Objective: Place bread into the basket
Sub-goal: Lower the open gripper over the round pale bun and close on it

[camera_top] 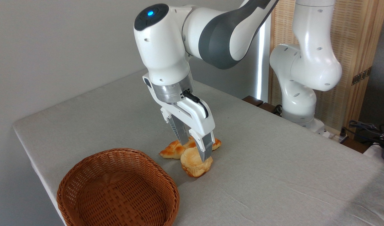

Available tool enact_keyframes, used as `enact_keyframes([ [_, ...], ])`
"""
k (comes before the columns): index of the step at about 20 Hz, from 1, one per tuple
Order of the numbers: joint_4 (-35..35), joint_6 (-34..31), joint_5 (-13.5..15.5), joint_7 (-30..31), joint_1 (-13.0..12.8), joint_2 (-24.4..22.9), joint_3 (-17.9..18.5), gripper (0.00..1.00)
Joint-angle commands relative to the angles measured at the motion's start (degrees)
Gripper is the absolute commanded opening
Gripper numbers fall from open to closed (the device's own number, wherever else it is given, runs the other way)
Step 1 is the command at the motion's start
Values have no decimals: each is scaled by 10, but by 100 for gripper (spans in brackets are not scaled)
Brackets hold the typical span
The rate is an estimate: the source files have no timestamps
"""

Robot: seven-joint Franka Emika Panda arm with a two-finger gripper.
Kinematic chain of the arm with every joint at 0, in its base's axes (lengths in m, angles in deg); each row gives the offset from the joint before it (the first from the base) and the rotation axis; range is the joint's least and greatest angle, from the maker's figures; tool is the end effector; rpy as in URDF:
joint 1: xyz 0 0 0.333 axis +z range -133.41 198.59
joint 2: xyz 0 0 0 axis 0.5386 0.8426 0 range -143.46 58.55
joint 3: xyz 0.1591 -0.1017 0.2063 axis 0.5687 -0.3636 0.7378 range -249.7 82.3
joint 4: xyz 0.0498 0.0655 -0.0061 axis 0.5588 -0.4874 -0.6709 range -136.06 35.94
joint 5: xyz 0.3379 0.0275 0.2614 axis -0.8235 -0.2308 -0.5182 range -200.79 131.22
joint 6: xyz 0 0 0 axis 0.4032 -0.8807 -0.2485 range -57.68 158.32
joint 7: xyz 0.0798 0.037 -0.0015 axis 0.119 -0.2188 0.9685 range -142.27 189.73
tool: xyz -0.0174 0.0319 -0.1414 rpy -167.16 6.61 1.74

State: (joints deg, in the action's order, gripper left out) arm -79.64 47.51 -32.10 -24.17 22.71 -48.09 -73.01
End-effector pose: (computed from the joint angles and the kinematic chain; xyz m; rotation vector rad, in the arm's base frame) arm 0.5341 0.0021 0.3648 2.7648 -1.1833 -0.1976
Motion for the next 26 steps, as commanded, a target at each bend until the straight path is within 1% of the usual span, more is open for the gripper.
enact_keyframes([
  [1, -8, 31, -7, -12, -7, 16, 3, 100],
  [6, -10, 50, -7, -18, -7, 30, 2, 100],
  [11, -10, 52, -7, -18, -7, 37, -1, 100],
  [12, -10, 52, -7, -18, -7, 37, -1, 97],
  [13, -10, 52, -7, -19, -7, 37, -1, 89],
  [14, -10, 52, -7, -20, -7, 37, -1, 75],
  [15, -10, 51, -8, -24, -7, 37, -1, 62],
  [16, -10, 51, -8, -26, -7, 37, -1, 57],
  [17, -11, 51, -8, -26, -7, 37, -1, 55],
  [26, -10, 49, -8, -27, -7, 37, -1, 56],
])
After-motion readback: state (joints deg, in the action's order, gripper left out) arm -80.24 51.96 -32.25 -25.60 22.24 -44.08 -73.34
